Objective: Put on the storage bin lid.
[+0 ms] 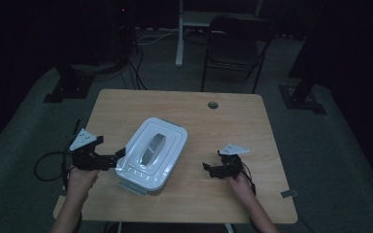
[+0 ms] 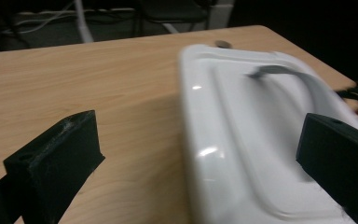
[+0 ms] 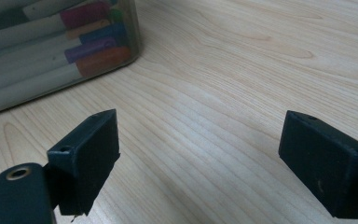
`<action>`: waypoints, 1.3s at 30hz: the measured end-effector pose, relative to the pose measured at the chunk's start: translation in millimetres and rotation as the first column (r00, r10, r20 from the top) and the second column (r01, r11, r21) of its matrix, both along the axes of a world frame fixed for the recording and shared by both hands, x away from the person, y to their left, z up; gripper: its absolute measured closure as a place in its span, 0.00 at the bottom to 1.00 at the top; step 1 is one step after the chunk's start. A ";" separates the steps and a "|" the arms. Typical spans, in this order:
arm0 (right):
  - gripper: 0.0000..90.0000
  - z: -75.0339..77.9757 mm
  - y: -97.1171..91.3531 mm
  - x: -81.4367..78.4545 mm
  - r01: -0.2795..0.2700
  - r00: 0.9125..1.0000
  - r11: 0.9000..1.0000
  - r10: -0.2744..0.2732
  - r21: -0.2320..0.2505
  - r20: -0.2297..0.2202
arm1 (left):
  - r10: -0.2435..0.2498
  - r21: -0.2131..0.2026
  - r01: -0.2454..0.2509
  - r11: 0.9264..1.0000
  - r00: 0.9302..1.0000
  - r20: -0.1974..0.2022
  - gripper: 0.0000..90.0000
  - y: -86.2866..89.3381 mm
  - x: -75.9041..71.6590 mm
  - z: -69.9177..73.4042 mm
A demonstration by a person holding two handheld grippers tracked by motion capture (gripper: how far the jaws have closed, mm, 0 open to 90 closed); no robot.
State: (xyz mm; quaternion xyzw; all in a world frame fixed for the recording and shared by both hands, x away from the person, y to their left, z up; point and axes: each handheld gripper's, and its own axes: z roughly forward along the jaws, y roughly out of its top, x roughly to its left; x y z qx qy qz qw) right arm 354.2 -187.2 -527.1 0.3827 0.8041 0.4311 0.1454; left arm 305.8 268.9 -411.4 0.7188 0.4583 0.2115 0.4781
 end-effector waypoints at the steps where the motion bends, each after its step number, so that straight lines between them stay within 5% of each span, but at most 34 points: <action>1: 0.13 -0.1 -0.2 0.0 -0.001 1.000 1.000 0.001 0.001 -0.002 | 0.025 0.003 -0.025 1.000 1.000 0.005 0.00 4.6 3.4 -4.1; 14: 0.13 -4.2 -1.9 0.0 0.003 1.000 1.000 -0.003 -0.006 -0.012 | 0.151 -0.017 -0.152 0.988 0.988 -0.039 0.01 36.1 36.9 -56.8; 17: 0.13 -5.3 -1.7 -0.1 0.003 1.000 1.000 -0.004 -0.008 -0.014 | 0.205 0.030 -0.205 0.978 0.979 -0.015 0.01 37.8 38.1 -68.3; 22: 0.13 -6.3 -0.9 -0.4 0.000 1.000 1.000 0.000 -0.011 -0.016 | 0.227 0.045 -0.225 0.973 0.973 -0.039 0.01 37.5 42.2 -85.6; 29: 0.13 -7.8 0.5 -1.5 -0.004 1.000 1.000 0.004 -0.008 -0.024 | 0.192 0.068 -0.186 0.980 0.977 -0.094 0.01 26.1 48.0 -107.7; 34: 0.13 -8.3 -0.4 -1.0 -0.003 1.000 1.000 0.003 -0.008 -0.025 | 0.111 0.081 -0.103 0.991 0.989 -0.094 0.01 10.0 45.5 -114.1; 39: 0.13 -7.8 -4.5 -0.2 0.007 1.000 1.000 -0.008 -0.004 -0.022 | 0.083 0.056 -0.077 0.995 0.991 -0.107 0.01 1.8 41.6 -116.8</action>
